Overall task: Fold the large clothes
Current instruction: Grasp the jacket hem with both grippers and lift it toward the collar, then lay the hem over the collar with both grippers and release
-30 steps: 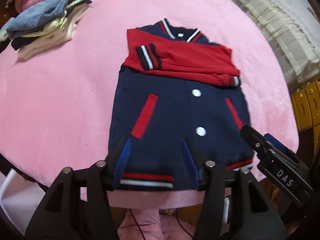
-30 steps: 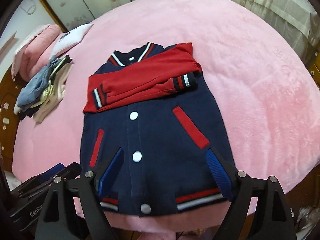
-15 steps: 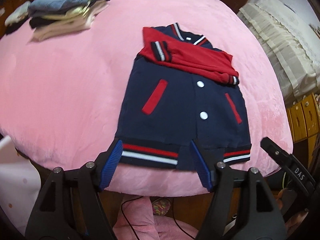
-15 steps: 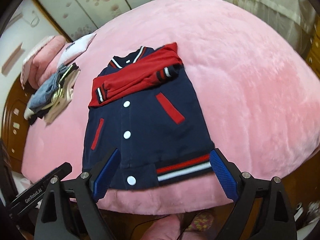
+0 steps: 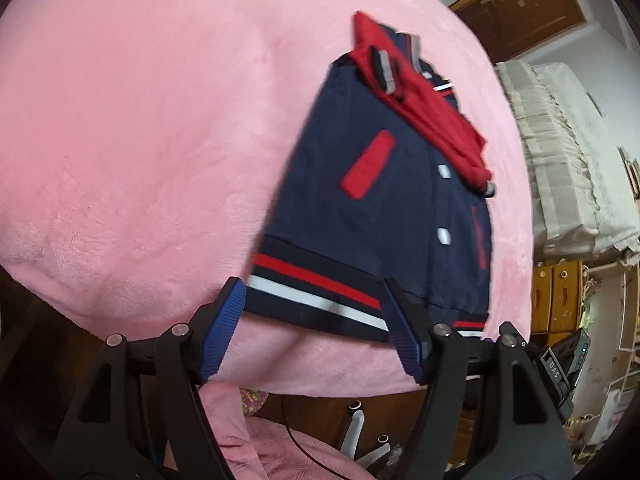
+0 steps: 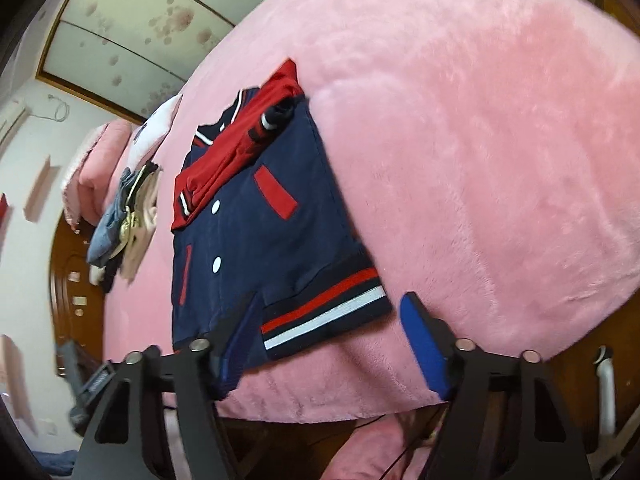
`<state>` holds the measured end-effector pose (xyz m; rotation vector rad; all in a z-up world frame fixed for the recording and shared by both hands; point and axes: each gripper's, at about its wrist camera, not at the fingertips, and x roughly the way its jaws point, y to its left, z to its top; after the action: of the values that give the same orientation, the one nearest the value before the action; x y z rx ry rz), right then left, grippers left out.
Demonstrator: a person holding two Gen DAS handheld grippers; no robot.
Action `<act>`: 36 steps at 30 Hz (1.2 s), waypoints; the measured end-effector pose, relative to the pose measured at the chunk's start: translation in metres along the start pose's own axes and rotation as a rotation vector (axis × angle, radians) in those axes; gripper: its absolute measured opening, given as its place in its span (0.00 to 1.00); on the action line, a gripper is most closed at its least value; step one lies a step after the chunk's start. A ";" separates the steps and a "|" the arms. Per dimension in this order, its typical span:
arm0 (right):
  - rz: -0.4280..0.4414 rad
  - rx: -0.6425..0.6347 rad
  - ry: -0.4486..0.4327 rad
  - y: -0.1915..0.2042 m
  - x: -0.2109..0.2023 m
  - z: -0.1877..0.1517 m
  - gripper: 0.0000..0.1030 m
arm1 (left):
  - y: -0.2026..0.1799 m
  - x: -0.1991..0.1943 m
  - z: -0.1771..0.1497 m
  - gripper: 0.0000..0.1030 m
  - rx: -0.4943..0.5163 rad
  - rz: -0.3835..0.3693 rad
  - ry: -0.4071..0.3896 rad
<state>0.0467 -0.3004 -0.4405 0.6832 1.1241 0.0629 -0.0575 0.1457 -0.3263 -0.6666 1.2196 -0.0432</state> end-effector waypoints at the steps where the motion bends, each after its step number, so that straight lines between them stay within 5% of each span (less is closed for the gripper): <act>1: -0.001 0.009 0.021 -0.006 0.007 0.002 0.61 | 0.003 0.003 0.001 0.64 -0.006 0.007 0.002; 6: -0.015 0.041 0.078 -0.020 0.029 0.010 0.52 | 0.008 0.018 0.002 0.64 -0.004 0.006 0.012; 10: 0.037 0.112 0.084 -0.031 0.038 0.012 0.45 | 0.002 0.024 0.003 0.38 0.005 -0.007 0.009; 12: 0.062 0.135 0.093 -0.035 0.041 0.011 0.41 | -0.001 0.026 0.004 0.34 0.009 -0.012 0.008; 17: 0.120 0.168 0.122 -0.031 0.047 0.011 0.19 | -0.005 0.026 0.002 0.11 -0.014 -0.048 0.006; 28: 0.292 0.237 0.069 0.011 0.037 0.036 0.12 | -0.037 -0.006 0.031 0.09 -0.161 -0.182 -0.060; 36: 0.421 0.233 -0.016 0.069 0.017 0.111 0.11 | -0.087 -0.038 0.114 0.09 -0.112 -0.270 -0.127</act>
<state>0.1682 -0.2909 -0.3895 1.1203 0.9646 0.2874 0.0558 0.1404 -0.2301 -0.9156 1.0090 -0.1557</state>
